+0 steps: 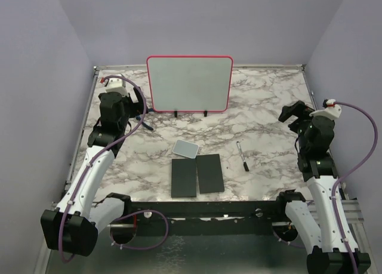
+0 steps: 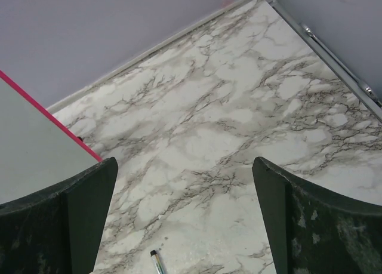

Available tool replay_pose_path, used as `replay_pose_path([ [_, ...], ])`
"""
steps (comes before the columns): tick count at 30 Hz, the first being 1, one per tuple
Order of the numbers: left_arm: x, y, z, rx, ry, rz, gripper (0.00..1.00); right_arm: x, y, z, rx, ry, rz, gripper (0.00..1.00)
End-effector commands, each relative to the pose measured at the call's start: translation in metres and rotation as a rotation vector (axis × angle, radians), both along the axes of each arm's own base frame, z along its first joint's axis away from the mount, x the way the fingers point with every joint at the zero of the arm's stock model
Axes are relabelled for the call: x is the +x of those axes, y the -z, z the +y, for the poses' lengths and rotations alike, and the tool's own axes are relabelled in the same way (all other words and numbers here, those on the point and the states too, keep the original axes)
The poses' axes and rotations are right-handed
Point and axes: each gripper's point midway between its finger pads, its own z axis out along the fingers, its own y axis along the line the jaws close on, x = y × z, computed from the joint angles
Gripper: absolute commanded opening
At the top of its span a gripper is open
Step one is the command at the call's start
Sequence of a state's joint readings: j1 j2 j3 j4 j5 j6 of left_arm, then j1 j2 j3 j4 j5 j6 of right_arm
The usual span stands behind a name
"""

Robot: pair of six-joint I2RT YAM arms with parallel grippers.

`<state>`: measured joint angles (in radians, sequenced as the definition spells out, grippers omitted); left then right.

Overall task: Write a sentence on the whiteboard
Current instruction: Open the whiteboard marker at the center of the board.

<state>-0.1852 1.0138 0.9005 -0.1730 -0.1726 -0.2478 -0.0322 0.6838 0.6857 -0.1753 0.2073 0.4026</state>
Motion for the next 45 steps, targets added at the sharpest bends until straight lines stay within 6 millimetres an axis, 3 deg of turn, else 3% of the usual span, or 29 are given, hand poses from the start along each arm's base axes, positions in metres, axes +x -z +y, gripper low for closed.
replay_pose_path([
  [1,0.004,-0.005,0.003,-0.024,-0.033,-0.016,0.99,-0.003,-0.009,0.005,-0.011,-0.038,-0.001,1.00],
  [8,0.002,0.004,0.006,-0.012,-0.041,0.002,0.99,0.007,0.024,0.035,0.038,-0.210,0.188,0.96],
  [13,-0.001,0.011,-0.006,-0.009,0.023,0.016,0.99,0.011,0.083,0.060,0.127,-0.332,0.481,0.80],
  [15,-0.001,0.012,-0.008,-0.009,0.031,0.020,0.99,0.011,0.108,0.068,0.122,-0.350,0.578,0.78],
  [21,0.001,0.018,-0.018,-0.030,0.078,0.039,0.99,0.009,0.152,0.101,0.014,-0.371,0.786,0.69],
  [29,0.002,0.022,-0.025,-0.046,0.109,0.055,0.99,-0.008,0.194,0.140,-0.090,-0.442,0.941,0.60],
  [35,0.002,0.021,-0.024,-0.044,0.101,0.052,0.99,-0.012,0.211,0.159,-0.144,-0.488,0.985,0.57],
  [38,0.002,0.022,-0.024,-0.045,0.099,0.054,0.99,-0.014,0.221,0.161,-0.164,-0.486,1.012,0.55],
  [45,0.002,0.024,-0.025,-0.046,0.103,0.059,0.99,-0.018,0.236,0.161,-0.176,-0.483,1.047,0.39],
])
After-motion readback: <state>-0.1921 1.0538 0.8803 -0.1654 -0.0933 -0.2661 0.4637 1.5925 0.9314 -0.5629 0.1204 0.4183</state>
